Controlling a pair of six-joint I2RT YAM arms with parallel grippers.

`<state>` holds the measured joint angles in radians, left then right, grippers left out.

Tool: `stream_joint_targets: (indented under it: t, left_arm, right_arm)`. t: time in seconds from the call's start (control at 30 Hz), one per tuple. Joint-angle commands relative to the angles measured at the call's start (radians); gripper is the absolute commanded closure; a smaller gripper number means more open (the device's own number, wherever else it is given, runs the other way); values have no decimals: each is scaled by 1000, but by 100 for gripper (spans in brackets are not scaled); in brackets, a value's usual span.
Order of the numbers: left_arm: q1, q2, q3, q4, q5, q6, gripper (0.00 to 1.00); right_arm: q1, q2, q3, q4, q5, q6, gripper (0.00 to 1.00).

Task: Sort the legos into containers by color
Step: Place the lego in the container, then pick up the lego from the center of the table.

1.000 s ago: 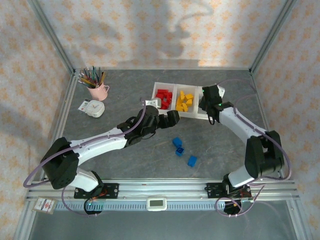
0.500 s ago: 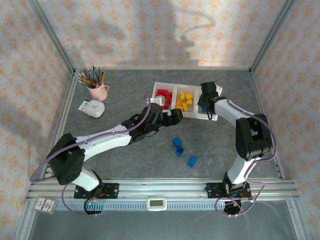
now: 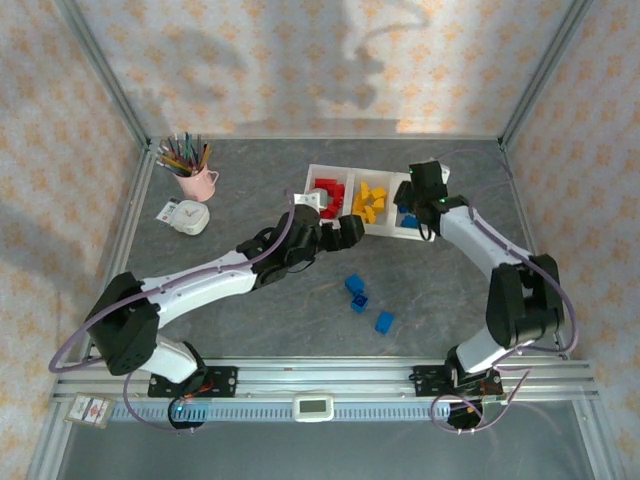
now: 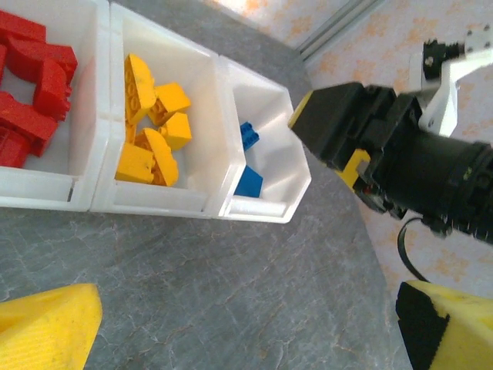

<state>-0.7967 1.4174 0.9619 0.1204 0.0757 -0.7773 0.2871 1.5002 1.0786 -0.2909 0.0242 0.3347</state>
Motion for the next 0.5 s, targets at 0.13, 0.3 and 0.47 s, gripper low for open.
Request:
stream_joint_targets:
  t: [0.13,0.3,0.47]
  left_arm:
    - [2,-121,-123,-21,-77,-42,1]
    - [1,-182,-200,-38,-114,-84,1]
    - [2,-252,-279,-36,-157,-127,1]
  right_arm:
    - [93,-94,-98,-66,-88,-54,31]
    - [209,-103,-134,-85,-119,-68,28]
    - [326,-80,-161,-80,-153,-80,26]
